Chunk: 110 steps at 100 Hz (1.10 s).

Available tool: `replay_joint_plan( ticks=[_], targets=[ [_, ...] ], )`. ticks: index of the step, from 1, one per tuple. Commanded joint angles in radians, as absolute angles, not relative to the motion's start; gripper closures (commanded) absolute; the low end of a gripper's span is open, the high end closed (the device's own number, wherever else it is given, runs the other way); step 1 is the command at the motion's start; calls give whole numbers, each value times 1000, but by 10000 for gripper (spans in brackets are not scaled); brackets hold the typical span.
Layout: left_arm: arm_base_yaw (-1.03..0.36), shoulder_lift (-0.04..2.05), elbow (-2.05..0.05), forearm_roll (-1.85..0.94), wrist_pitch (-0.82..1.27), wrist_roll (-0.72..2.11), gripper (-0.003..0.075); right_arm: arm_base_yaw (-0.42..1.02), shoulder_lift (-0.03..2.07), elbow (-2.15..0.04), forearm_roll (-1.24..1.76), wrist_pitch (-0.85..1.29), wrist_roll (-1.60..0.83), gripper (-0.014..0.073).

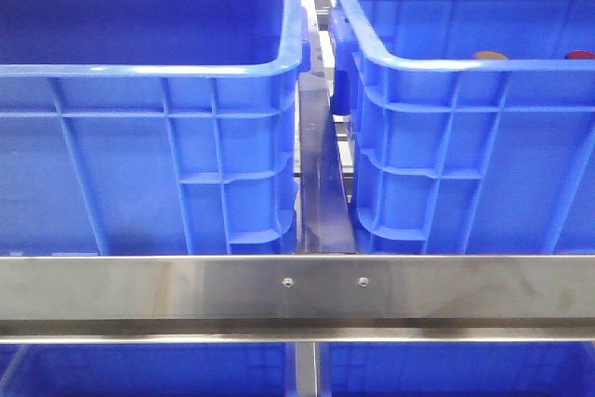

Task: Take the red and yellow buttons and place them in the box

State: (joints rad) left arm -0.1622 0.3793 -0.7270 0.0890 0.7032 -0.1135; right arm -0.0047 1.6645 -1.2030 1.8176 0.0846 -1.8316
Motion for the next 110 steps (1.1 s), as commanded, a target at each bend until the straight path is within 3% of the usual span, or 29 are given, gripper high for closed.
replay_joint_plan(
  ticks=[1, 63, 96, 110],
  targets=[
    [-160, 388, -751, 87, 630, -123, 739, -8, 1528, -1179, 1900, 51, -1843, 11],
    [-160, 388, -751, 87, 630, -123, 739, -8, 842, -685, 1899, -23, -1843, 11],
    [-160, 388, -751, 87, 630, -123, 739, -8, 579, -556, 1913, 0, -1843, 14],
    [-160, 388, -751, 87, 630, -123, 739, -8, 537, -533, 1913, 33, -1843, 95]
  ],
)
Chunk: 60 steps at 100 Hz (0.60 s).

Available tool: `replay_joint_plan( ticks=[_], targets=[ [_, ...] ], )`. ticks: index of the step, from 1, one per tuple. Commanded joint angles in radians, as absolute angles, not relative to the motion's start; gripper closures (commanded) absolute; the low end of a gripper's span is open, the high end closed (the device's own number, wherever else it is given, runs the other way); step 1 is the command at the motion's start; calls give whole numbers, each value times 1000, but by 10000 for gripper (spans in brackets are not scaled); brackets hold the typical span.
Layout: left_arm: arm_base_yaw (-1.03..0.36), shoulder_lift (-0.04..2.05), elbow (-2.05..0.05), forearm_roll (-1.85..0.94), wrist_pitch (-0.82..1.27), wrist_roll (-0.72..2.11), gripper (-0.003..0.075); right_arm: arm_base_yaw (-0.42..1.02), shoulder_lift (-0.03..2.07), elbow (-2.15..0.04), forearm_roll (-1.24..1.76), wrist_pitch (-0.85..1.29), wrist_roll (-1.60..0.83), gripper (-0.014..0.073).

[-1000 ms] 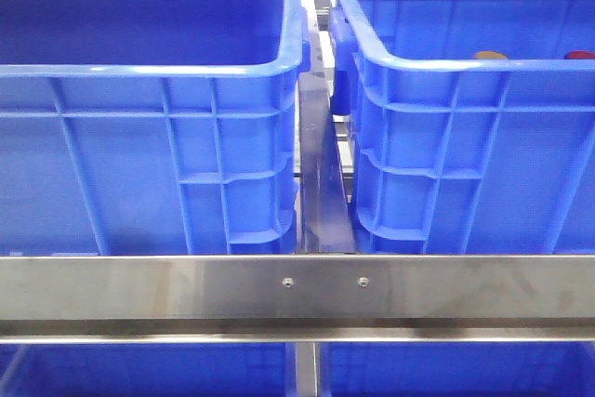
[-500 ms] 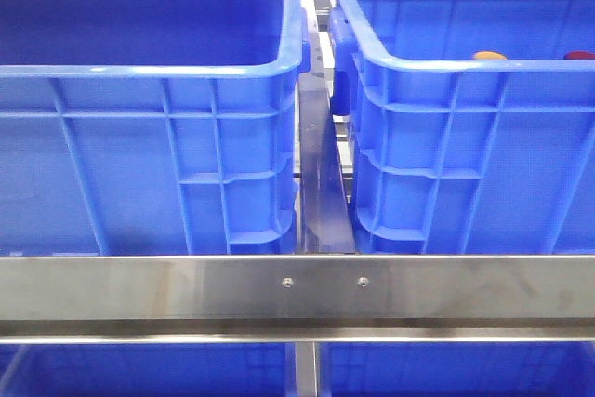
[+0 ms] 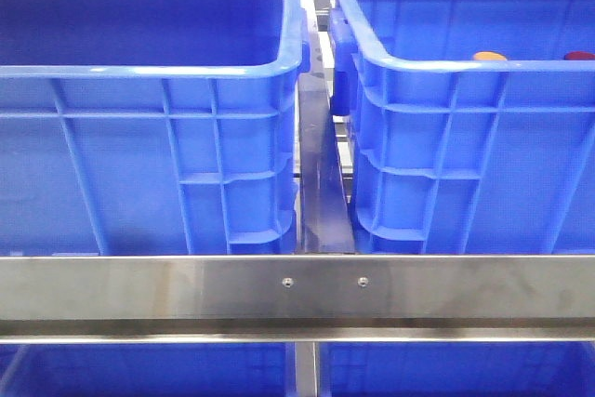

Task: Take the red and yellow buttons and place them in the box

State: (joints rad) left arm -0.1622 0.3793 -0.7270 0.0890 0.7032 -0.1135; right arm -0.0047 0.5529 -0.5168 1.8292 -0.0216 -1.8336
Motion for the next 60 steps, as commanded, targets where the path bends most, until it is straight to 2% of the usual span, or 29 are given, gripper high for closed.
replay_joint_plan(
  ticks=[1, 12, 36, 60],
  targets=[
    [-160, 388, -751, 87, 630, -123, 739, -8, 536, -533, 1913, 35, -1843, 111],
    [-160, 388, -751, 87, 630, -123, 739, -8, 536, -522, 1913, 67, -1843, 259],
    [-160, 388, -751, 87, 630, -123, 739, -8, 536, -521, 1913, 78, -1843, 651],
    [-160, 388, -751, 87, 630, -123, 739, -8, 536, -521, 1913, 82, -1843, 662]
  ],
)
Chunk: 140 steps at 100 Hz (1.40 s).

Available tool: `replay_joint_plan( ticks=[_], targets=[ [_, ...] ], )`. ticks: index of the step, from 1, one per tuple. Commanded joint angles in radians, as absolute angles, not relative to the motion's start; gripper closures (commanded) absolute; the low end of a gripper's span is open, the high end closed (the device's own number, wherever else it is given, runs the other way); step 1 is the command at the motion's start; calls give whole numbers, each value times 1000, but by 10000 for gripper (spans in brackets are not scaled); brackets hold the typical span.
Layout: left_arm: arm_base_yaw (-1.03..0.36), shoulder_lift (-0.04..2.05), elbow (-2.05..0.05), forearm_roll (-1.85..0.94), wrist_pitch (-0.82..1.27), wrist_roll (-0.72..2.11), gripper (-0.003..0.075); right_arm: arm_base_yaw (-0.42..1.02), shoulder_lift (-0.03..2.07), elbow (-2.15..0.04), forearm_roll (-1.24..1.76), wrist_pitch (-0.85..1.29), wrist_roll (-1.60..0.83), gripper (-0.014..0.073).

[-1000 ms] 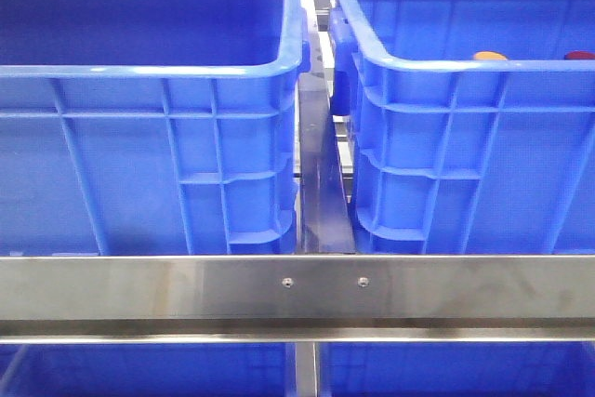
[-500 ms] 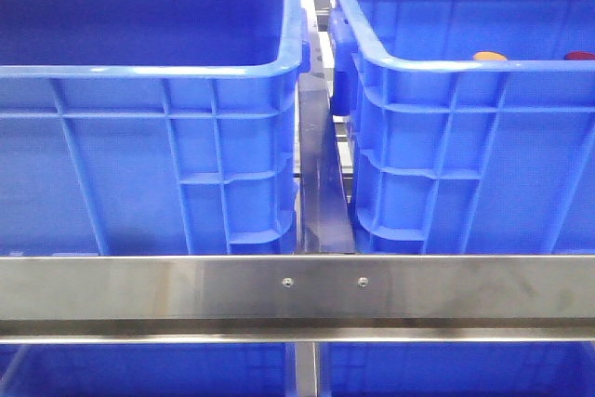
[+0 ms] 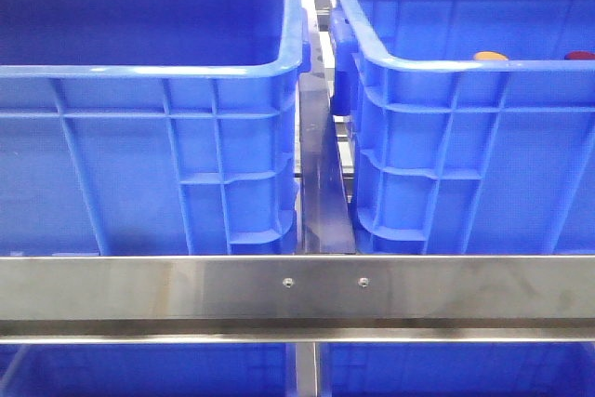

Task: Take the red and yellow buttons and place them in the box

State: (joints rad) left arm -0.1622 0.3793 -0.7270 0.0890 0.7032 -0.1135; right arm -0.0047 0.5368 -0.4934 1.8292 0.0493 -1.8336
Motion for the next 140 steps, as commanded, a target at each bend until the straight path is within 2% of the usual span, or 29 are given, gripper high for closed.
replay_joint_plan(
  ticks=[1, 100, 123, 140],
  targets=[
    [-160, 388, -751, 87, 630, -123, 739, -8, 536, -521, 1913, 82, -1843, 662],
    [-161, 388, -751, 87, 605, -123, 739, -8, 536, -521, 1913, 82, -1843, 662],
    [-158, 377, -726, 89, 446, -123, 739, -8, 536, -521, 1913, 82, -1843, 662],
    [-158, 304, -592, 118, 240, -123, 739, -8, 536, -521, 1913, 82, -1843, 662]
  ],
)
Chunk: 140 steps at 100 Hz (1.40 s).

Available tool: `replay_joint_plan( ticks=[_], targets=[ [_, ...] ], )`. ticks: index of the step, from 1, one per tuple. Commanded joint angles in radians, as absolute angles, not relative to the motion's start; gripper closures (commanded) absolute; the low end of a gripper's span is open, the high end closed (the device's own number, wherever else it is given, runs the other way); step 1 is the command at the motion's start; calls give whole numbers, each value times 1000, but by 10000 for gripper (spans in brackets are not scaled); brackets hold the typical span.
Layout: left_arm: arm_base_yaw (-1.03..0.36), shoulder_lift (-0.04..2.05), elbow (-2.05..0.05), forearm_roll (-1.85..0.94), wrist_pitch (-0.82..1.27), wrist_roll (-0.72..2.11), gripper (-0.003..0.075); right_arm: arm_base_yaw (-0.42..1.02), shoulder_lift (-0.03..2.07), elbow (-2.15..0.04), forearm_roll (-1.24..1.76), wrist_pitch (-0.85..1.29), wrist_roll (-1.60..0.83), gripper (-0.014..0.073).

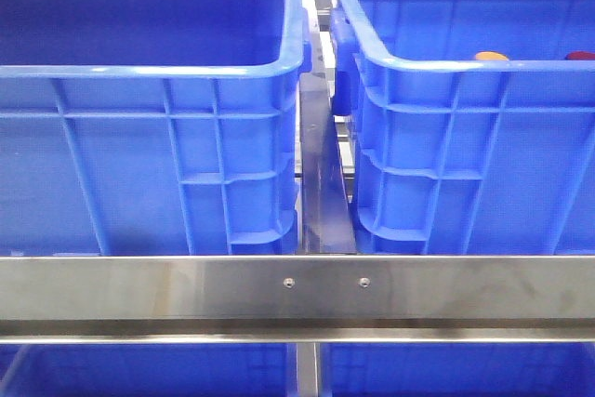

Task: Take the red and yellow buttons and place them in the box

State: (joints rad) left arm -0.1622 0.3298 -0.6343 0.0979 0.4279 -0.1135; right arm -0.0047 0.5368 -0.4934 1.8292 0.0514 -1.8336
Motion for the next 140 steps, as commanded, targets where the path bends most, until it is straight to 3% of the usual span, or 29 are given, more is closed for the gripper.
replay_joint_plan(
  ticks=[1, 24, 59, 79, 140],
  targets=[
    [-158, 297, -585, 123, 233, -123, 739, -8, 536, -521, 1913, 82, -1843, 662],
    [-114, 153, -354, 167, 97, -123, 739, -8, 536, -521, 1913, 82, -1843, 662],
    [-20, -35, -91, 115, 77, -123, 739, -8, 536, -521, 1913, 82, -1843, 662],
    [-16, -38, 13, 86, -48, -123, 739, -8, 538, -521, 1913, 82, -1843, 662],
    [-16, -38, 43, 86, -115, -123, 739, -8, 541, -521, 1913, 82, -1843, 662]
  ],
)
